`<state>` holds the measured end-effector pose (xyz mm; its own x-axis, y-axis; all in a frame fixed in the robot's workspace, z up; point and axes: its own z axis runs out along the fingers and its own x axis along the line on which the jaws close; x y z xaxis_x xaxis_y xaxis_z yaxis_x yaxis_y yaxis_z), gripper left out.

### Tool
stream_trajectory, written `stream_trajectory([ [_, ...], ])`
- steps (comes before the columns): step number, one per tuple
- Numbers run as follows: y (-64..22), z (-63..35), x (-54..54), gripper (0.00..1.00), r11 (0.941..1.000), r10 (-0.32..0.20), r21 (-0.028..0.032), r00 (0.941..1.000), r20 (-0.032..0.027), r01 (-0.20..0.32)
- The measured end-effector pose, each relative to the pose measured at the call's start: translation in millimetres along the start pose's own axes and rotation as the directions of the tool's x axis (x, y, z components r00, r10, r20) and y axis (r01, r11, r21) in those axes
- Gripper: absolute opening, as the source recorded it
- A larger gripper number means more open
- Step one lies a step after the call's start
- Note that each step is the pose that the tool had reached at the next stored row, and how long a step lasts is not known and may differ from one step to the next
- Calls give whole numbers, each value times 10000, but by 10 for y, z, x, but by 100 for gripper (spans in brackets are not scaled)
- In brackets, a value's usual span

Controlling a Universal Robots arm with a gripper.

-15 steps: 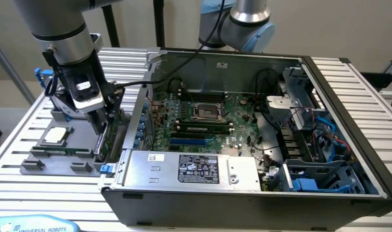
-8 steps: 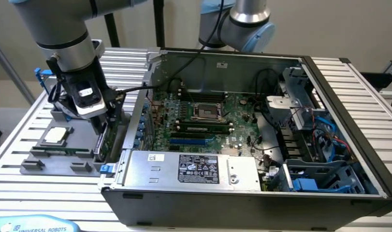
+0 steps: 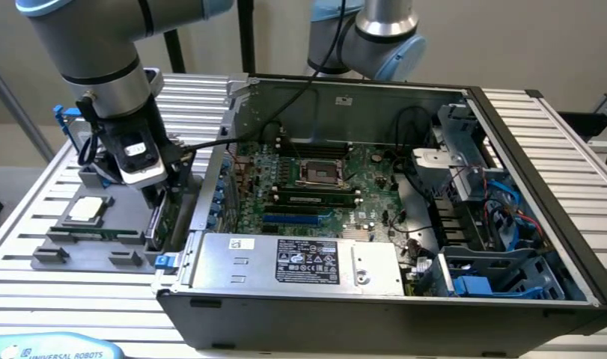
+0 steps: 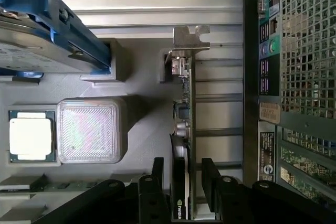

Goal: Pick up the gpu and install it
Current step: 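Pick up the gpu and move the gpu toward the slot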

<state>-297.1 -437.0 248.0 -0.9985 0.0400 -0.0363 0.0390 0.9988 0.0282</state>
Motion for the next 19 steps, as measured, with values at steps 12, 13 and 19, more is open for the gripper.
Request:
stream_trajectory([
  [12, 19, 84, 2, 42, 10000, -1, -3, 10000, -17, 1],
  [13, 22, 87, 3, 42, 10000, 3, -2, 10000, -20, -3],
  [19, 52, 92, 4, 42, 9999, 153, 3, 9999, -21, -153],
])
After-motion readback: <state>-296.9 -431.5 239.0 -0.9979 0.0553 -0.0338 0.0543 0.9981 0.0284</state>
